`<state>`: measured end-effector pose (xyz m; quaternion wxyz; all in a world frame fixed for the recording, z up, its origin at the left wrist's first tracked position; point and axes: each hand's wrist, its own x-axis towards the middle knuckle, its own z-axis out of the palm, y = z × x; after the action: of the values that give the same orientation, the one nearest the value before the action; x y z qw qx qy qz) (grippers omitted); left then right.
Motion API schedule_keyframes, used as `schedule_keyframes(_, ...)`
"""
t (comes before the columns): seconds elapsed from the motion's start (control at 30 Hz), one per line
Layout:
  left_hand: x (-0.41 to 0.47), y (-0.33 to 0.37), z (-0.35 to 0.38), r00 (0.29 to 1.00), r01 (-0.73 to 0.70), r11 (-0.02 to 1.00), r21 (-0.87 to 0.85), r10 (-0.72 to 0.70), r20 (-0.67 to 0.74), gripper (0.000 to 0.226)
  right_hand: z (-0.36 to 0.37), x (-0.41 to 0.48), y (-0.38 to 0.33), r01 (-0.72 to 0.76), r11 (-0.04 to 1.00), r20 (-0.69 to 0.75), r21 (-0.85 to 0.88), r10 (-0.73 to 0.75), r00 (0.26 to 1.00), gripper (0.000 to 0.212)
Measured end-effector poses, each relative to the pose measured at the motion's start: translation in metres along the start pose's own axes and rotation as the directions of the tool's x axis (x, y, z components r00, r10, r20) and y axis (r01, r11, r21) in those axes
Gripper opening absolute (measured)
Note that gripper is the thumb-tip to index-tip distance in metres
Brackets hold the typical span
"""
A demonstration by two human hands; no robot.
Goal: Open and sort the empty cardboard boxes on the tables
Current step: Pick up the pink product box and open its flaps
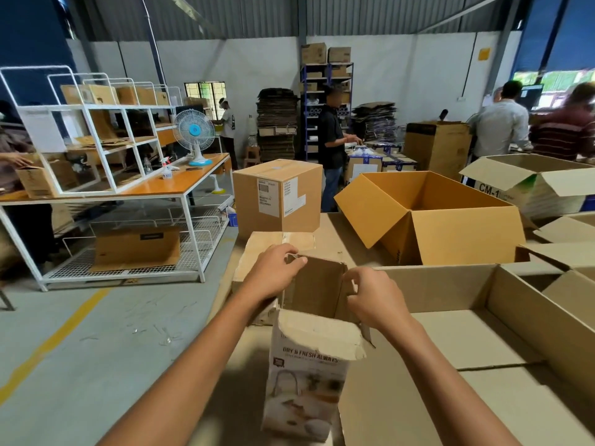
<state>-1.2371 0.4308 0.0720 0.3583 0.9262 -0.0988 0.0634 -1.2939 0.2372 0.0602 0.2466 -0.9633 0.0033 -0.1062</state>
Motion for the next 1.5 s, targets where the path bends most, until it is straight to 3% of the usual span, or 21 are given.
schedule_keyframes(0.1,-0.022,-0.007,0.014,0.994,0.102,0.967,-0.235,-0.107,-0.01,0.04,-0.004,-0.006,-0.001,0.109,0.993,0.092,0.05,-0.113,0.989,0.031)
schedule_keyframes(0.17,-0.029,-0.011,0.014,0.98,0.156,0.886,-0.437,-0.193,-0.04,0.038,-0.007,-0.016,-0.007,0.156,0.972,0.272,0.177,-0.201,0.941,0.053)
schedule_keyframes(0.23,-0.035,-0.017,0.009,0.959,0.186,0.834,-0.52,-0.269,-0.088,0.044,-0.007,-0.029,-0.012,0.164,0.95,0.369,0.267,-0.258,0.893,0.068)
schedule_keyframes(0.37,-0.046,-0.022,0.009,0.941,0.177,0.803,-0.57,-0.308,-0.143,0.05,0.005,-0.042,-0.016,0.203,0.93,0.283,0.305,-0.292,0.913,0.083)
schedule_keyframes(0.57,-0.047,-0.021,0.012,0.923,0.211,0.787,-0.579,-0.356,-0.147,0.049,0.018,-0.041,-0.007,0.208,0.903,0.185,0.376,-0.293,0.938,0.067)
schedule_keyframes(0.77,-0.046,-0.022,0.013,0.923,0.224,0.777,-0.588,-0.363,-0.128,0.049,0.029,-0.042,-0.003,0.185,0.868,0.13,0.461,-0.273,0.953,0.065)
schedule_keyframes(0.9,-0.043,-0.023,0.008,0.943,0.215,0.807,-0.55,-0.317,-0.097,0.051,0.026,-0.043,-0.01,0.151,0.888,0.183,0.434,-0.251,0.951,0.091)
schedule_keyframes(1.0,-0.042,-0.029,0.001,0.977,0.19,0.856,-0.48,-0.211,0.011,0.053,0.016,-0.048,-0.011,0.117,0.939,0.249,0.322,-0.203,0.947,0.115)
schedule_keyframes(1.07,-0.044,-0.035,-0.007,0.987,0.16,0.873,-0.46,-0.146,0.066,0.06,0.006,-0.055,-0.015,0.114,0.949,0.218,0.294,-0.183,0.959,0.124)
schedule_keyframes(1.27,-0.079,-0.064,-0.063,0.999,0.036,0.921,-0.388,-0.036,0.008,0.084,-0.017,-0.091,-0.069,0.152,0.961,-0.038,0.232,-0.147,0.988,0.113)
schedule_keyframes(1.4,-0.134,-0.099,-0.105,0.985,-0.125,0.964,-0.233,0.092,-0.149,0.063,0.01,-0.132,-0.126,0.192,0.94,-0.146,0.282,-0.156,0.977,0.093)
schedule_keyframes(1.5,-0.176,-0.141,-0.135,0.972,-0.151,0.97,-0.189,0.111,-0.208,0.06,0.056,-0.161,-0.168,0.225,0.9,-0.193,0.374,-0.162,0.968,0.081)
